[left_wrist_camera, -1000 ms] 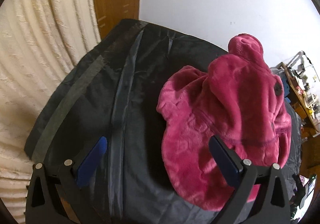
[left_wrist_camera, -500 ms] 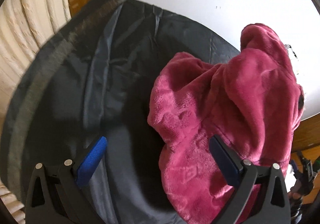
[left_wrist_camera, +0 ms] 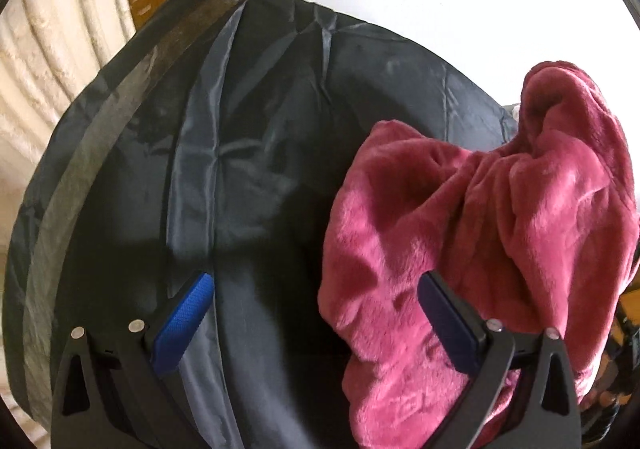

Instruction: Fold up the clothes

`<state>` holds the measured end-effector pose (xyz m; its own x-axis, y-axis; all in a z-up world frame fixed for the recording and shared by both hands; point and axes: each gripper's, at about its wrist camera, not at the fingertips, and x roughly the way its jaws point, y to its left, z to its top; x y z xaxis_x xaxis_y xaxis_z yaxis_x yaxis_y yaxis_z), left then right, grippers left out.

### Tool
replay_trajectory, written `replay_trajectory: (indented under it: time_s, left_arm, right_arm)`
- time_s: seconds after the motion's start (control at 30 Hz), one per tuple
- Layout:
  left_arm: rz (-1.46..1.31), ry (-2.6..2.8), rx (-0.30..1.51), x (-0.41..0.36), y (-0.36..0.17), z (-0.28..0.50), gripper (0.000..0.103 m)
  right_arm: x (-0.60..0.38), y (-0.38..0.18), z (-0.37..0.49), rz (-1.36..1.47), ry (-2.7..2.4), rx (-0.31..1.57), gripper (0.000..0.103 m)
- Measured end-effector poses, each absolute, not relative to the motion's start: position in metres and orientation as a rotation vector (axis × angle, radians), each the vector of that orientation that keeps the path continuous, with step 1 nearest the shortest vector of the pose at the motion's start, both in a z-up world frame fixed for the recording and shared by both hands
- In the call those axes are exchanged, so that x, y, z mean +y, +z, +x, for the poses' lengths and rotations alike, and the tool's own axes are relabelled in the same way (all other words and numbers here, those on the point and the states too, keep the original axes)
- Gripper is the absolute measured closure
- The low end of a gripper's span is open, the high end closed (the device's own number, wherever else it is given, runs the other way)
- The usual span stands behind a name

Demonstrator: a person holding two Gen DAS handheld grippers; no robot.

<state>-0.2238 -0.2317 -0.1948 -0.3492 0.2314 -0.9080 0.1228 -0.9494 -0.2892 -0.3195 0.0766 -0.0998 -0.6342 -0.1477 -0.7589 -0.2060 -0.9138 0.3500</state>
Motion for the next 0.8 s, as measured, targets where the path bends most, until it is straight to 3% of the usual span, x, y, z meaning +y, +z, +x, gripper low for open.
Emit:
replay_trajectory:
  time_s: [0.2,0.6,0.7,0.8]
  left_arm:
    - [-1.737,2.439,-0.456,-0.224,-0.206,-0.251,0.001]
    - [-1.745,2.285,-0.621,-0.214,-0.250,-0.314,0.002]
    - [-1.747,2.252,-0.630,-0.208,-0.247,-0.316,0.007]
    - [-1.748,2.218,-0.639,-0.202,-0.245,-0.318,0.030]
  right_arm:
    - [0.044,-0.093,-0.355,-1.365,2.810,0.587,0.000]
    - [0.037,-0.107,-0.360,-1.436,2.769,0.589,0.000]
    - [0.039,-0.109,-0.358,-1.438,2.759,0.582,0.000]
    - [0.042,-0.112,-0.358,-1.447,2.755,0.591,0.000]
